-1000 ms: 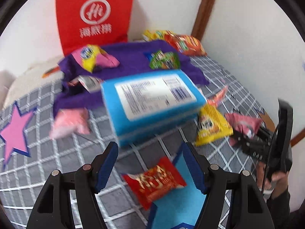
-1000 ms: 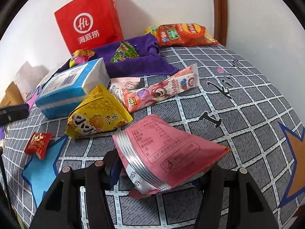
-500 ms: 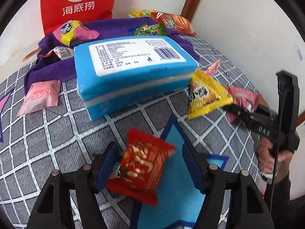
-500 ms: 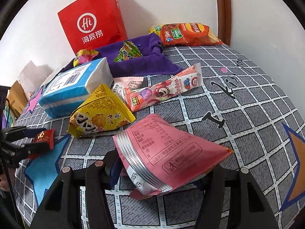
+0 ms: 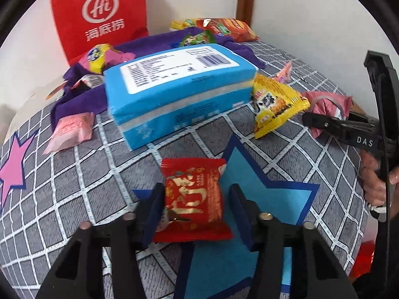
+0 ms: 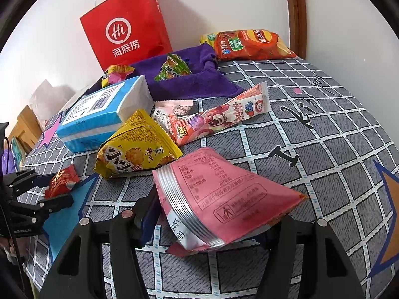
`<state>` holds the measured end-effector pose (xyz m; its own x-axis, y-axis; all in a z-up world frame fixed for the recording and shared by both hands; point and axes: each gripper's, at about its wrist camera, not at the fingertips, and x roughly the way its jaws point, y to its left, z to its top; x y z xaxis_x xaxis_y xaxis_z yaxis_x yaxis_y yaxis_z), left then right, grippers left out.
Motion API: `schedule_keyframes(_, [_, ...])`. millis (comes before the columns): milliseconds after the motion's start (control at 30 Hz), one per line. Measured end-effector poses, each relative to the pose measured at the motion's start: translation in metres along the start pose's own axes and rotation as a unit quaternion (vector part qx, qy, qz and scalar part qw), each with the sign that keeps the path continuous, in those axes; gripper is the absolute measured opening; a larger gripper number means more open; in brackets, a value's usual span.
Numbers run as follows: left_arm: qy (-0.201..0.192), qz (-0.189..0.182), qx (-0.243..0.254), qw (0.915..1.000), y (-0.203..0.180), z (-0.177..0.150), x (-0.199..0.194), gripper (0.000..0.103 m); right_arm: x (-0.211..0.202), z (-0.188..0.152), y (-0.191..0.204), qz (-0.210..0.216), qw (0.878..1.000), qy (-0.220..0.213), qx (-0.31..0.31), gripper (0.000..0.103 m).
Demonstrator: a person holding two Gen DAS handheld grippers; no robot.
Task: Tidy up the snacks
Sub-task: 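Grasp the small red candy packet with the left tool while the right tool holds the pink packet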
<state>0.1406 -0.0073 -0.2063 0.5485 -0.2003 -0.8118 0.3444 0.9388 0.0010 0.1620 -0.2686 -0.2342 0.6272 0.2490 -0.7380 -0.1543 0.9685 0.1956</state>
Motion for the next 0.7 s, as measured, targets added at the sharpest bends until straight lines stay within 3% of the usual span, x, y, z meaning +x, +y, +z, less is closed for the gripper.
schedule_keyframes(200, [-0.003,-0.01,-0.023,0.9997,0.009,-0.004,-0.007,0.039,-0.002,-0.001,0.002,-0.007,1.0,-0.004,0.001,0.059])
schedule_keyframes(433, [-0.017,-0.023,-0.045,0.9986,0.017,0.003,-0.024,0.039,-0.011,-0.002,-0.008,0.029,0.999,-0.017,0.029,0.049])
schedule_keyframes(567, [-0.03,-0.024,-0.054,0.9978,0.025,0.013,-0.039,0.039,-0.018,0.003,0.004,-0.008,1.0,-0.015,-0.003,0.048])
schedule_keyframes(700, [-0.042,-0.025,-0.068,0.9965,0.035,0.028,-0.05,0.04,-0.038,0.021,0.019,0.003,0.999,-0.031,-0.023,0.048])
